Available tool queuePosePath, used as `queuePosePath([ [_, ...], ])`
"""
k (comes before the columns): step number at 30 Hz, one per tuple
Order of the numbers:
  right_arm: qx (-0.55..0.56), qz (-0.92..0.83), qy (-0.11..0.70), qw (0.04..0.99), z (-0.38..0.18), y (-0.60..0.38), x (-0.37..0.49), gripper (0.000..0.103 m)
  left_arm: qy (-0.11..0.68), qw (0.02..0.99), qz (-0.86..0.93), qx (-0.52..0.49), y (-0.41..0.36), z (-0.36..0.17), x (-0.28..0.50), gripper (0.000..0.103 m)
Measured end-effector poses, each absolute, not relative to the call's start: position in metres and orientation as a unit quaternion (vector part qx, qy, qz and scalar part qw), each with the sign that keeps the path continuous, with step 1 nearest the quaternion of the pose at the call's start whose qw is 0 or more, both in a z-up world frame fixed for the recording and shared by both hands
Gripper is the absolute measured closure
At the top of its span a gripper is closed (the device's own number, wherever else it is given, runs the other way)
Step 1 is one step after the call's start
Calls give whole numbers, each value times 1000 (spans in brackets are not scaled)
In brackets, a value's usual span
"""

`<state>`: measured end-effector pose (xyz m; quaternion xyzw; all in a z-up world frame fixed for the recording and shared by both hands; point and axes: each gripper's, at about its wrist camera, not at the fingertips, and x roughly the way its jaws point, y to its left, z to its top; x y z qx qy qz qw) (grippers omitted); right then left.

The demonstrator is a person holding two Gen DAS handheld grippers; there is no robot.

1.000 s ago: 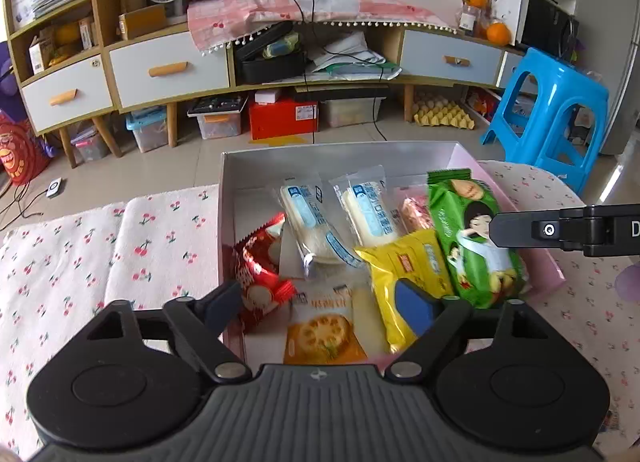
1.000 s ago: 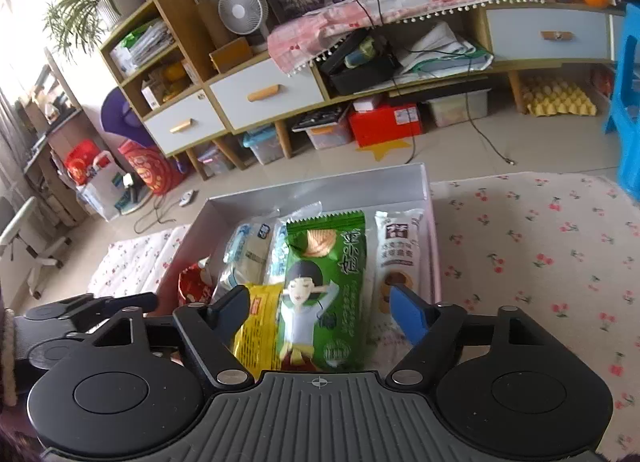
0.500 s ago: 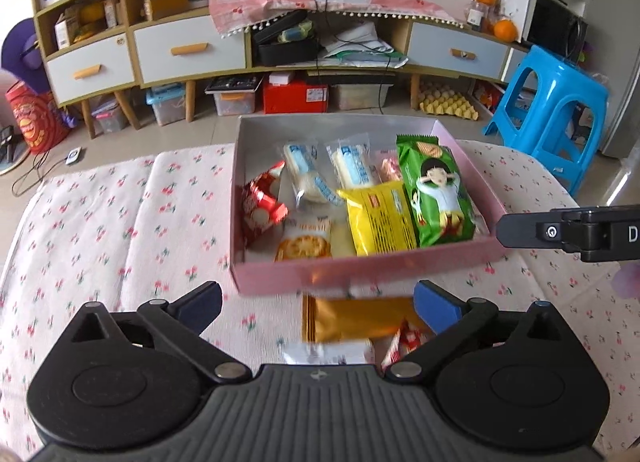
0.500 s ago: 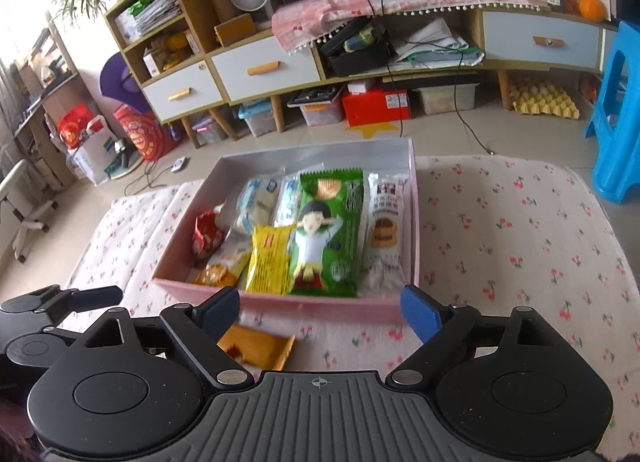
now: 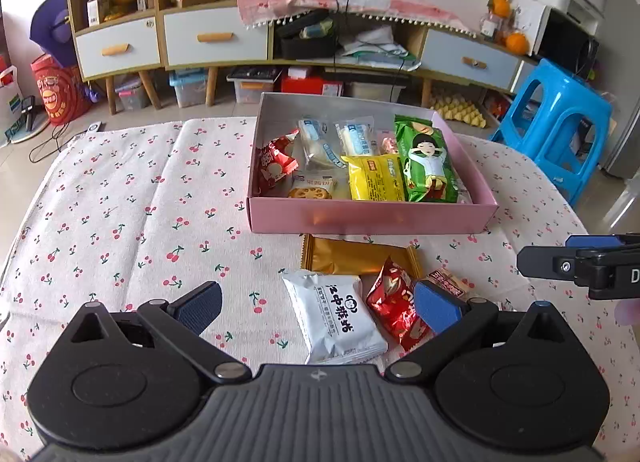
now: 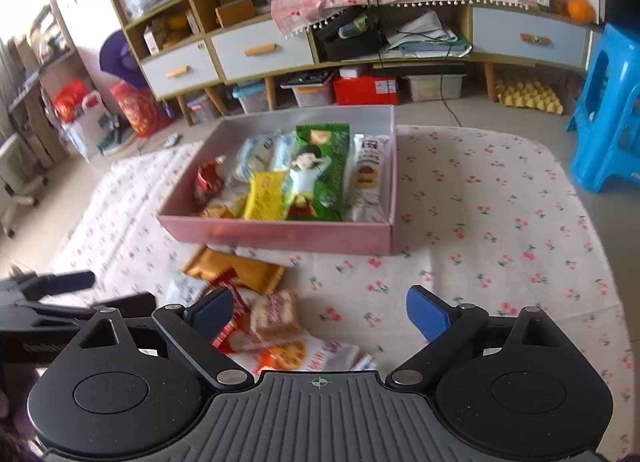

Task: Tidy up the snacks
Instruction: 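Withdraw both open tools back over the remaining snacks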

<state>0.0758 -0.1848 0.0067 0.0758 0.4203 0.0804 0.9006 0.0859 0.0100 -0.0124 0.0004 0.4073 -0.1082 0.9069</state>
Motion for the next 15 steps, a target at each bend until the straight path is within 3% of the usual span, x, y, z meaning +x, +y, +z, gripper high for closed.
queuePosePath([
  [15,8,73,427,901,-24,-201,57,8,373,919,-124,29,5,-38,71,2],
])
